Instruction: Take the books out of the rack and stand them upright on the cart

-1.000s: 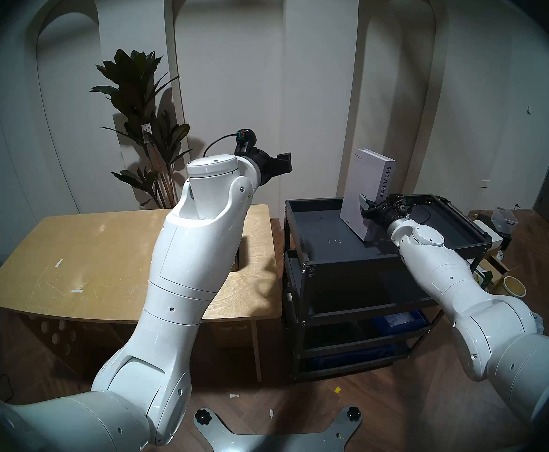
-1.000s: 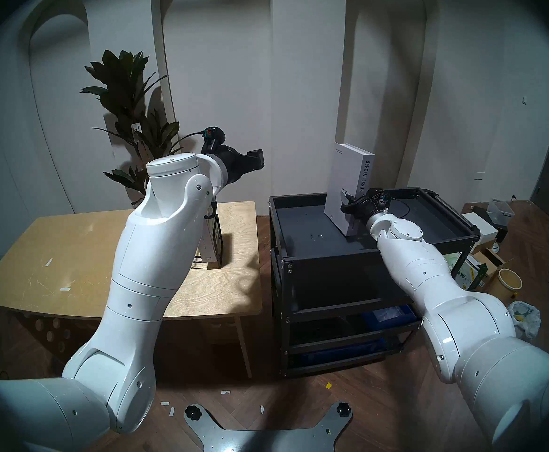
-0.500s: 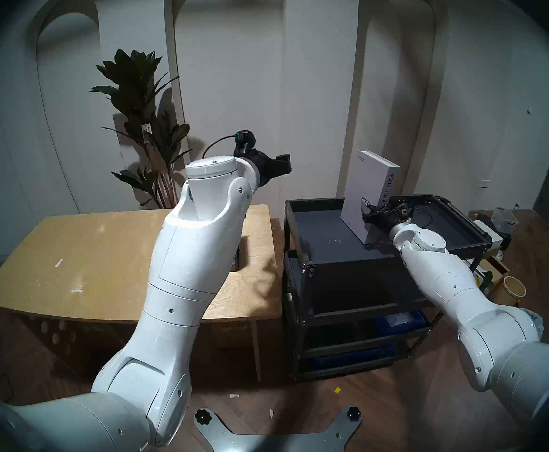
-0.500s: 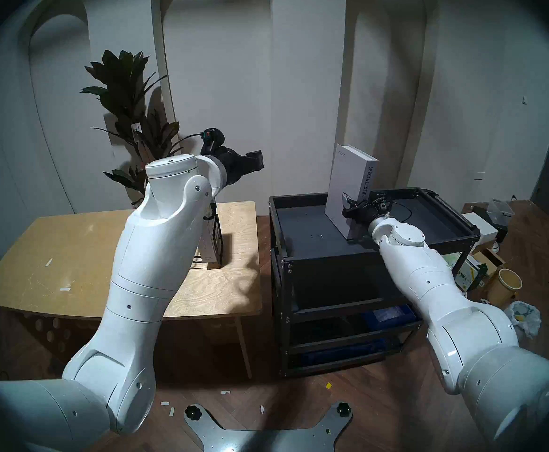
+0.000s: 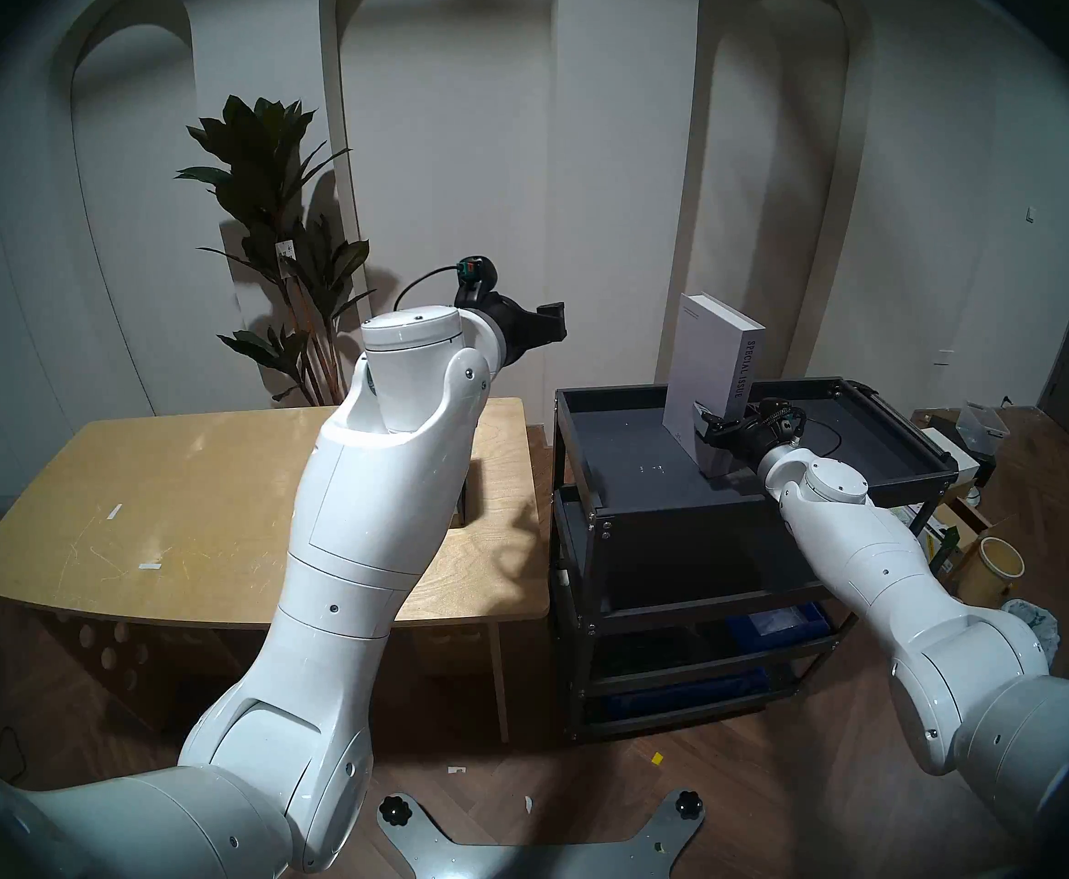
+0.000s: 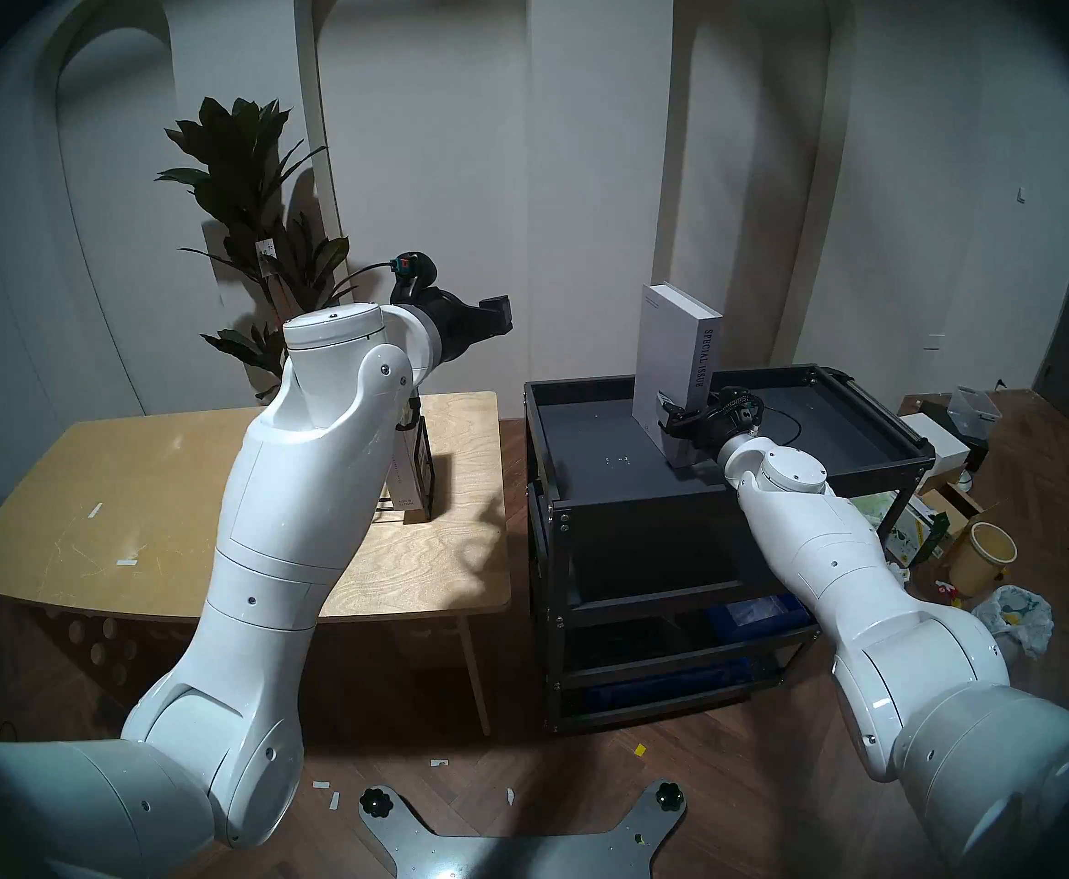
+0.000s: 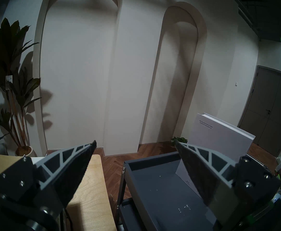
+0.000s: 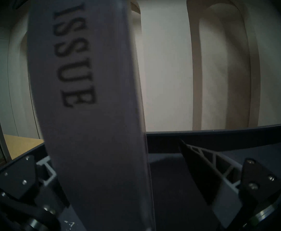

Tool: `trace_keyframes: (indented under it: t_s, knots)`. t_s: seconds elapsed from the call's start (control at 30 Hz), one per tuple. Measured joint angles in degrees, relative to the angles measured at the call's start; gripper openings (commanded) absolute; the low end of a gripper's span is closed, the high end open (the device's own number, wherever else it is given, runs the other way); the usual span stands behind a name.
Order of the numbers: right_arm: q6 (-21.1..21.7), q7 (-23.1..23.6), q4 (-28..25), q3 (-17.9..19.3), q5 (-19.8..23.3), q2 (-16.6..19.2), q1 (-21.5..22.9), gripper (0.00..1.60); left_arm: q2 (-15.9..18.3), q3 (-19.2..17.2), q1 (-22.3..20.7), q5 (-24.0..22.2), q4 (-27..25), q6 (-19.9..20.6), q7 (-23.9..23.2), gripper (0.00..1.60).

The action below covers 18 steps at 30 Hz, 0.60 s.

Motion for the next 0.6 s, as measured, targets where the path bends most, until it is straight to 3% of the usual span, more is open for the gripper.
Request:
trace_keyframes:
  t_s: [0.6]
  knots:
    - [2.05,-0.12,-7.33,1.56,1.64,1.60,-3.19,1.60,-0.06,-0.26,0.25,0.29,-0.06,-0.02,-0.59,1.60]
